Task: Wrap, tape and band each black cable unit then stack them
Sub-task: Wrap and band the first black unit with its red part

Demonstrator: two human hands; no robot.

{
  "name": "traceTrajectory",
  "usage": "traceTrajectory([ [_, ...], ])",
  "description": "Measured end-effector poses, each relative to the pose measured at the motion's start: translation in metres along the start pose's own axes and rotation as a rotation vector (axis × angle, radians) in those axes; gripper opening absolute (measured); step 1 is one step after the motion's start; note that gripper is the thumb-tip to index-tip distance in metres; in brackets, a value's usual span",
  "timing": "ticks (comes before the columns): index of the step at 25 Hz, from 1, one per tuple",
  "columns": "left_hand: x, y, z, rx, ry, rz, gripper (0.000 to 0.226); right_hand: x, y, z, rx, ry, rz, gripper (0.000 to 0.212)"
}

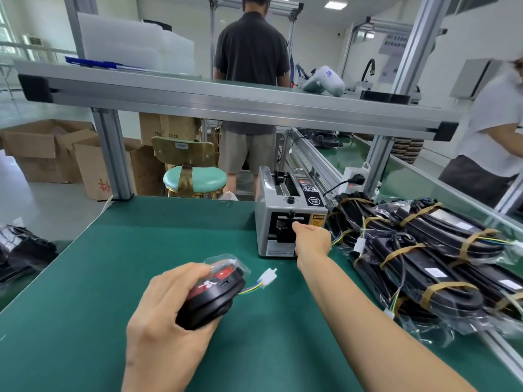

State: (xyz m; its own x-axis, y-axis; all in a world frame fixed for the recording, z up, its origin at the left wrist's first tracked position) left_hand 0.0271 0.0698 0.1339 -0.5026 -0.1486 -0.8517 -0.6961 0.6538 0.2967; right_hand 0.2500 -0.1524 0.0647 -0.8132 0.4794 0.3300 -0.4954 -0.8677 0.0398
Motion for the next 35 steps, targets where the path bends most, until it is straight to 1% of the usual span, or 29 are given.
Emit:
traceTrajectory([
  [3,-0.001,0.001,0.002,-0.007,0.012,-0.005,0.039,-0.007,-0.002,0.001,-0.004,-0.011,-0.066,0.02],
  [6,-0.003,0.003,0.001,0.002,0.021,-0.01,0.039,-0.013,-0.007,-0.003,-0.035,-0.101,-0.075,0.025],
  [9,-0.003,0.004,0.001,0.014,0.055,-0.011,0.041,-0.005,-0.009,-0.003,-0.079,-0.18,-0.05,0.02],
  [10,-0.002,0.004,0.003,0.012,0.08,-0.008,0.045,0.005,-0.007,0.0,-0.094,-0.189,-0.01,0.018],
  [11,-0.001,0.004,0.005,0.006,0.112,-0.007,0.049,0.019,-0.004,0.005,-0.109,-0.175,0.075,0.017],
  [12,0.0,0.003,0.006,0.002,0.144,-0.011,0.054,0.038,-0.003,0.013,-0.113,-0.121,0.209,0.017],
  [14,-0.001,0.002,0.005,0.006,0.185,-0.032,0.062,0.093,0.0,0.028,-0.022,0.074,0.539,0.016],
  [16,-0.002,-0.001,0.001,-0.003,0.154,-0.039,0.063,0.158,0.005,0.028,0.094,0.189,0.835,0.013],
  [17,-0.002,-0.002,-0.002,-0.017,0.128,-0.038,0.06,0.181,0.007,0.023,0.123,0.207,0.932,0.012],
  [18,-0.001,-0.003,-0.004,-0.031,0.112,-0.038,0.056,0.196,0.007,0.017,0.133,0.209,0.984,0.011],
  [19,0.0,-0.004,-0.005,-0.043,0.108,-0.04,0.054,0.203,0.008,0.012,0.14,0.206,0.995,0.014],
  [22,0.003,-0.004,-0.007,-0.057,0.114,-0.05,0.052,0.199,0.009,0.005,0.121,0.194,0.935,0.025],
  [28,0.006,-0.005,-0.005,-0.062,0.125,-0.063,0.052,0.194,0.007,0.004,0.104,0.192,0.885,0.029],
  [35,0.007,-0.005,-0.009,-0.058,0.073,-0.097,0.046,0.191,0.006,0.0,0.133,0.206,0.867,0.017],
])
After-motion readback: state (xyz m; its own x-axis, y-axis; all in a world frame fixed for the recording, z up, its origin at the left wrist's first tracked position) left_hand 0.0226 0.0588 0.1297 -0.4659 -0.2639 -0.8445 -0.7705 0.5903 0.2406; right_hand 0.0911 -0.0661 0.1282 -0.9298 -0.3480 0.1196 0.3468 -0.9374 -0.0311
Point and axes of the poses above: each hand's wrist, its own x-axis away from the middle knuckle, its own y-axis out of the back of the hand, z = x × y, the point moved 7 cm from there along -x, towards the middle knuckle, and after that the axes turned 9 degrees about -y, right-handed, at the moved point
